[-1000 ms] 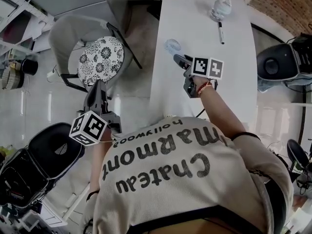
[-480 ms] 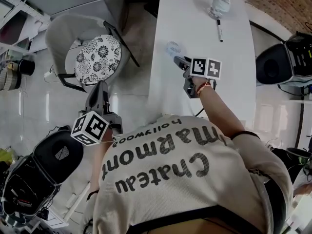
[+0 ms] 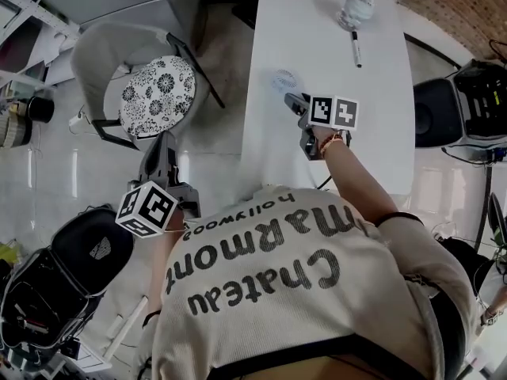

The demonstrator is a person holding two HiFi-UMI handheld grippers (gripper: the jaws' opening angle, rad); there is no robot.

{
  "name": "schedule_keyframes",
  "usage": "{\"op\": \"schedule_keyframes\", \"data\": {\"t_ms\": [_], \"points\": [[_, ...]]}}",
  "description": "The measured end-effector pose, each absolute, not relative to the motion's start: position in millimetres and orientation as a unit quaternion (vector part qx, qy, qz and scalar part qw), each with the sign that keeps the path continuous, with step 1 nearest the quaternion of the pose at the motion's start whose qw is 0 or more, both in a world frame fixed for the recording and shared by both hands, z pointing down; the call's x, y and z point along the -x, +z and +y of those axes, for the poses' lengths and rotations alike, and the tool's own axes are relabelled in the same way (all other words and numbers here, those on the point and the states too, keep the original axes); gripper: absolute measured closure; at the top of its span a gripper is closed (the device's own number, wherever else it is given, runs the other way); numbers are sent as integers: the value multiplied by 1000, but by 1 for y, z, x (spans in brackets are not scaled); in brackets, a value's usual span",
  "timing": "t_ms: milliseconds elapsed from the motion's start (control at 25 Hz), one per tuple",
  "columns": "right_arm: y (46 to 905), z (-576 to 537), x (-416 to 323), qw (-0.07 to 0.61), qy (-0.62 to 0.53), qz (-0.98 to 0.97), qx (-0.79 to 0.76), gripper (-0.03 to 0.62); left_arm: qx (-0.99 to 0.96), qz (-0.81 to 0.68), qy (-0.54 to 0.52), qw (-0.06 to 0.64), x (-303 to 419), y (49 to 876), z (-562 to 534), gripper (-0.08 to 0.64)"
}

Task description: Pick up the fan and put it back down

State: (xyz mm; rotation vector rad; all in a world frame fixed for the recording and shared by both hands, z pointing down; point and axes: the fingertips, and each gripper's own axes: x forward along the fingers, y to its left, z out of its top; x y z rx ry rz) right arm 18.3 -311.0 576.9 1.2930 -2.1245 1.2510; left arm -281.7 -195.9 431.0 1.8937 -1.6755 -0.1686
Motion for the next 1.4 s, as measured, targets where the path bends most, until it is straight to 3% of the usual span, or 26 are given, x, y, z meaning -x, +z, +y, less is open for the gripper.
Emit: {"op": "schedule_keyframes", "data": {"t_ms": [560, 1400], "points": [[579, -311, -29, 198, 412, -744, -487, 374, -713, -631, -63, 298, 281, 430, -190, 560], [592, -314, -32, 286, 325, -743, -510, 373, -710, -631, -60, 306, 284, 439, -194, 560]]}}
